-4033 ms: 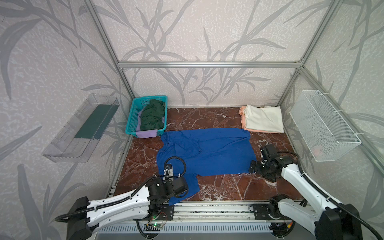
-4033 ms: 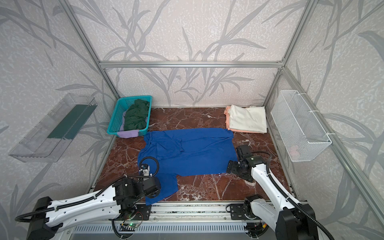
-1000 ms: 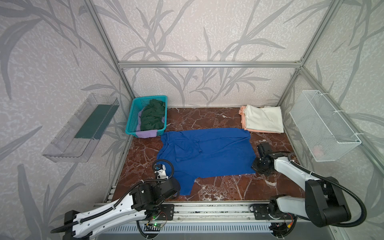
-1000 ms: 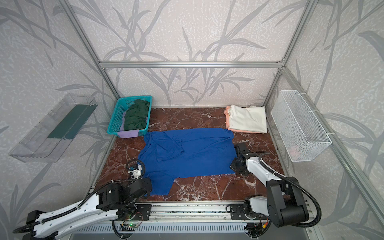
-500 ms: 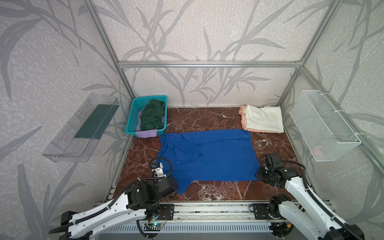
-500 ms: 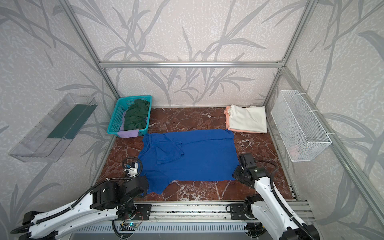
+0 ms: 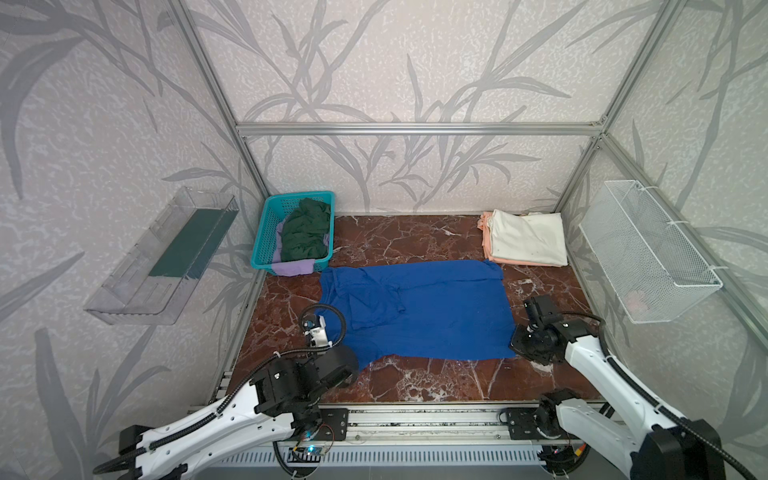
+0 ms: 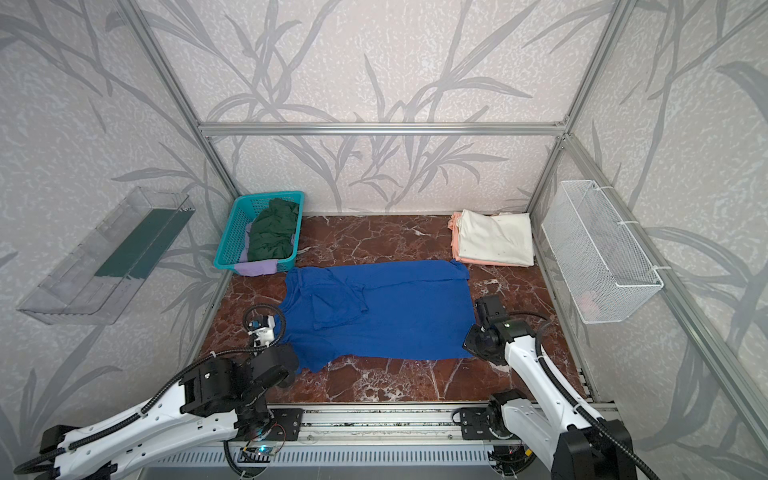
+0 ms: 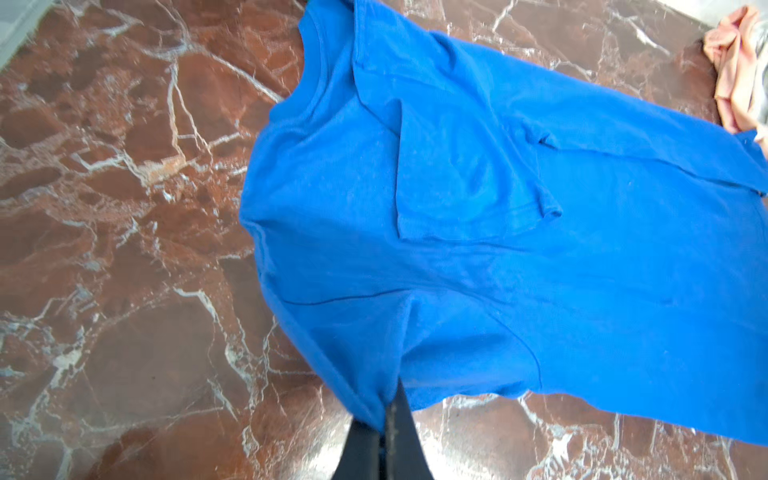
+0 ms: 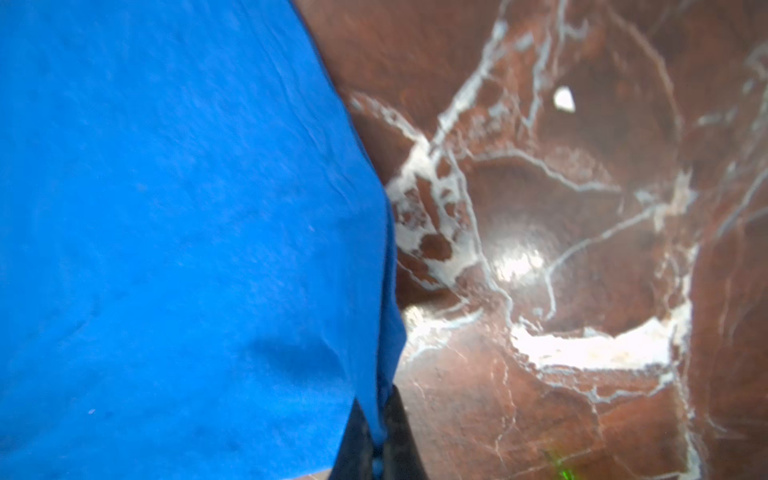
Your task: Fold and stack the t-shirts
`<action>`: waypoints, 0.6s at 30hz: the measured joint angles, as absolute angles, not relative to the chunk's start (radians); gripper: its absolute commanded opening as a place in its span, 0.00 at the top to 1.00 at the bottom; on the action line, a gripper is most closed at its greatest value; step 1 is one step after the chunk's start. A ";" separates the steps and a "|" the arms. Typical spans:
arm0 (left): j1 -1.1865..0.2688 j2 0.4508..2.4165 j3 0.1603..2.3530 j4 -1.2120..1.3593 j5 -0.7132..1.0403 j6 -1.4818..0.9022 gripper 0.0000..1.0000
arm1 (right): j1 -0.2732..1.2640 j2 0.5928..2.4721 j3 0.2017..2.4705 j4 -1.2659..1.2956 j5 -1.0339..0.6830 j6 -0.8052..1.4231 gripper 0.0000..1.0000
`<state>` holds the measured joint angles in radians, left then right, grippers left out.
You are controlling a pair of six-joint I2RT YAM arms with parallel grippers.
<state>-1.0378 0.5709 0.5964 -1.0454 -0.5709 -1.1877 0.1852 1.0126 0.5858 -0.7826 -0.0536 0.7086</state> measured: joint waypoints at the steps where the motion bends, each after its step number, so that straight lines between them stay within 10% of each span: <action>1: -1.014 0.585 0.598 -1.030 -0.559 -1.168 1.00 | 0.185 1.031 0.602 -0.778 -0.054 0.703 1.00; 18: -0.726 0.862 0.728 -0.876 -0.392 -0.845 1.00 | 0.163 1.301 0.820 -0.719 -0.083 0.601 1.00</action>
